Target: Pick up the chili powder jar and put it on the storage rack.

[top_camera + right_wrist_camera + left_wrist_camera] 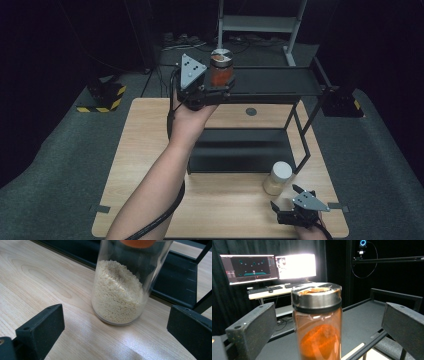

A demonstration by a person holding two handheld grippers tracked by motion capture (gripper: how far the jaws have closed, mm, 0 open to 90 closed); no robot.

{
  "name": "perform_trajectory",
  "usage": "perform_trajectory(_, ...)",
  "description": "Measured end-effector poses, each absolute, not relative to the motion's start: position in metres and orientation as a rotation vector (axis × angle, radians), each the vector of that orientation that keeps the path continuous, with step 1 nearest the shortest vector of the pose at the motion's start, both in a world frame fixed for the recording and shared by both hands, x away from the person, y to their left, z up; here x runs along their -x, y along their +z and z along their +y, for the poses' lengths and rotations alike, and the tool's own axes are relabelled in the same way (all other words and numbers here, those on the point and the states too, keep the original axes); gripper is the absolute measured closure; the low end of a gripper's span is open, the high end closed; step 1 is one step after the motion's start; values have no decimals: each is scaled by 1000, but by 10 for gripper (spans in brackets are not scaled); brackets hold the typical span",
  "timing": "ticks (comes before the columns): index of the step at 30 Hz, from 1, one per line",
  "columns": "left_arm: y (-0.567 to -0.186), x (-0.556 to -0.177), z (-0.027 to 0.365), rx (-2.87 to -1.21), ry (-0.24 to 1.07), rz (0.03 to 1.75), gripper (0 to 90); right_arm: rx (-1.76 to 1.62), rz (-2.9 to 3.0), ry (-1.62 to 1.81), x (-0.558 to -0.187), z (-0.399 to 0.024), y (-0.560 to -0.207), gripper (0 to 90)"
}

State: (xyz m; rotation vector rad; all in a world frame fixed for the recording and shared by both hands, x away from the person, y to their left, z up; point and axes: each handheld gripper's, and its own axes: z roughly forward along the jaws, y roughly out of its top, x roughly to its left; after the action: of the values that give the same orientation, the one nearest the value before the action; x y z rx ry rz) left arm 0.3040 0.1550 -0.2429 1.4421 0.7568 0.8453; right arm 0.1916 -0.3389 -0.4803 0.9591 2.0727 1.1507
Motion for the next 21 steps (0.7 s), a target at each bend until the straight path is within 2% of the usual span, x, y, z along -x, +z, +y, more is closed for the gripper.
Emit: perform_trajectory(21, -259, -258, 172, -1466, 855, 773, 3, -951, 2076, 1136, -191, -337, -480, 4)
